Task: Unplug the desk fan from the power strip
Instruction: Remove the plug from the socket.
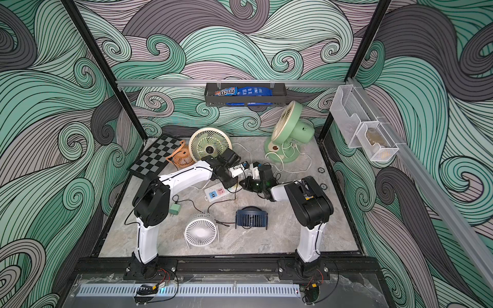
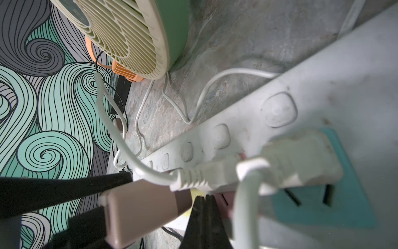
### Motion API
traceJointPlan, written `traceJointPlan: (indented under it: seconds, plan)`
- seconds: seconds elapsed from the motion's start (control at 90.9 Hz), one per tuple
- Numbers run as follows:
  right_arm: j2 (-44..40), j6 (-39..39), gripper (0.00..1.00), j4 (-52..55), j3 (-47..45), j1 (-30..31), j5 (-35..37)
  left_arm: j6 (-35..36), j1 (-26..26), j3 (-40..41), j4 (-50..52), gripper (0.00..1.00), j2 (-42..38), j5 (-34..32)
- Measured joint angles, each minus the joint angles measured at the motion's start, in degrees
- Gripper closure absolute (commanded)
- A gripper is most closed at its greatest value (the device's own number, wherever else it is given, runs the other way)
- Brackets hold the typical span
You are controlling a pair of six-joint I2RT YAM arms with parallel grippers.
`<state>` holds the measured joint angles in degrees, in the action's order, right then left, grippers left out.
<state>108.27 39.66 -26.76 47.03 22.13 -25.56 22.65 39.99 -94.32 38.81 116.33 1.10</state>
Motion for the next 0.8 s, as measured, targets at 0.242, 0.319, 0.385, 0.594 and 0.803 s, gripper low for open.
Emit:
traceJointPlan:
  seconds: [0.242,0.319,0.385,0.594,0.803]
  plan:
    - [0.00,-0.04,0.97,0.74,0.48,0.09,0.07,-0.22,-0.24,-0.35,2.64,1.00,-1.81,3.67]
    - [0.00,-0.04,0.97,1.70,1.01,0.09,0.07,-0.20,-0.57,-0.59,3.74,1.00,-3.43,4.35]
    - [0.00,-0.07,0.97,2.36,1.33,0.09,0.09,-0.17,-1.16,-1.27,4.87,1.00,-4.96,4.81]
    - [0.00,-0.44,0.97,4.68,2.56,0.09,0.02,0.07,-4.98,-2.45,7.48,1.00,-10.62,6.34]
    - [-0.37,-1.18,0.97,7.67,3.74,0.09,0.02,0.76,-11.17,-1.11,9.73,1.00,-16.11,7.56]
